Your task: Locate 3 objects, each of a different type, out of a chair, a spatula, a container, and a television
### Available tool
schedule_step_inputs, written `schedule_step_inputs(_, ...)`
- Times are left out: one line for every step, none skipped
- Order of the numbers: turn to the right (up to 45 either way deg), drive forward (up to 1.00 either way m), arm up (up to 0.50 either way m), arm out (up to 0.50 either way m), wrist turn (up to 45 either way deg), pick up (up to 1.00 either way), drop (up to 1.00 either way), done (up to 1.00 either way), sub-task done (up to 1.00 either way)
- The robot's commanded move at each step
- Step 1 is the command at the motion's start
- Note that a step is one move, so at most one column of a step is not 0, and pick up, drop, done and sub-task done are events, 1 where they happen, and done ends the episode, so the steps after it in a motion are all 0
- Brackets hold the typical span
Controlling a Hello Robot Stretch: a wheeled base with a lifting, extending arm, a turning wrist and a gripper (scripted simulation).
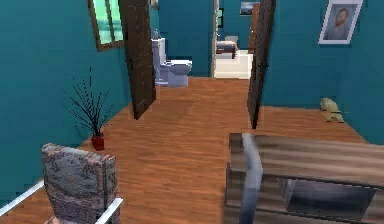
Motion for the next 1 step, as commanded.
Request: schedule_step_inputs(9.0, 0.00, 0.00, 0.00, 0.0, 0.00, 0.00, 0.00, 0.00)
